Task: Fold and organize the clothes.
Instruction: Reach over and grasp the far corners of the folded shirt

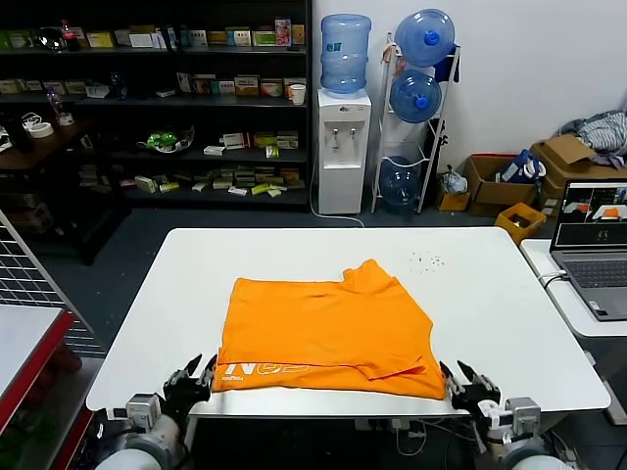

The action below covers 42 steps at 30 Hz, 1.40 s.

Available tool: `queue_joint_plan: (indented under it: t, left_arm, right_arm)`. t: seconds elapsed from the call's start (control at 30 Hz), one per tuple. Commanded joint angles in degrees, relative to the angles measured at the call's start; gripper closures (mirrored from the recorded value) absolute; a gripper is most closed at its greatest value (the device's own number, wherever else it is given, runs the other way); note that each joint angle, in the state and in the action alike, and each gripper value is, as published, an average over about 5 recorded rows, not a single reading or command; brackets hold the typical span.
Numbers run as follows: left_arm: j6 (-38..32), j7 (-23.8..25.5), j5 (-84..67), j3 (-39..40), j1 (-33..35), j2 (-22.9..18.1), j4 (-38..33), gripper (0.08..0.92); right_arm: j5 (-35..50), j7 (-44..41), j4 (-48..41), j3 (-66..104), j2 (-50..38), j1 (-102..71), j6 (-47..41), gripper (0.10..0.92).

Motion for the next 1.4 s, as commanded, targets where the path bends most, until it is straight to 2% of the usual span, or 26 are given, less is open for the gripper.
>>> queue_joint_plan:
  t: [0.03,0.17,0.3,0.43,0.57,0.83,1.17,1.27,1.4]
  left_arm:
    - [-4.3,4.8,0.2,2.4,-19.7,-2.2,9.6,0.441]
    - [-3.9,6.7,-0.4,8.7,-33.6,-5.7,23.1,0.329]
    - [-1.7,8.5,-3.3,14.3,-43.7,-7.3,35.6,0.219]
    - [1.0,10.6,-5.3,19.5,-51.8,-8.1,45.7,0.180]
    - [3.7,11.6,-5.9,22.3,-56.3,-9.0,51.6,0.177]
    - [4.8,11.9,-5.8,22.6,-56.5,-9.7,53.8,0.177]
    - [5.7,11.0,-5.9,22.8,-53.4,-9.5,51.2,0.177]
    - [5.9,10.9,-6.0,23.0,-52.7,-9.3,50.6,0.209]
    - [6.2,10.8,-6.0,23.3,-52.2,-9.1,50.2,0.319]
  right_arm:
    - [-0.6,-2.0,-10.8,-5.9,0.7,22.7,2.8,0.429]
    - [-0.6,-1.6,-24.9,-15.1,6.8,38.6,2.0,0.308]
    - [-0.5,-1.8,-38.7,-20.8,12.4,49.9,0.2,0.222]
    - [0.6,-3.0,-48.1,-23.4,16.3,55.9,-3.0,0.204]
    - [0.5,-4.3,-55.6,-24.9,19.0,59.0,-5.4,0.203]
    - [-1.5,-5.5,-62.9,-24.1,21.8,60.3,-6.8,0.203]
    - [-2.1,-6.4,-63.8,-23.5,21.6,58.7,-7.5,0.207]
    - [-2.0,-6.5,-63.5,-23.5,21.6,58.4,-8.0,0.255]
    - [-1.8,-6.5,-63.2,-23.6,21.6,58.2,-8.6,0.372]
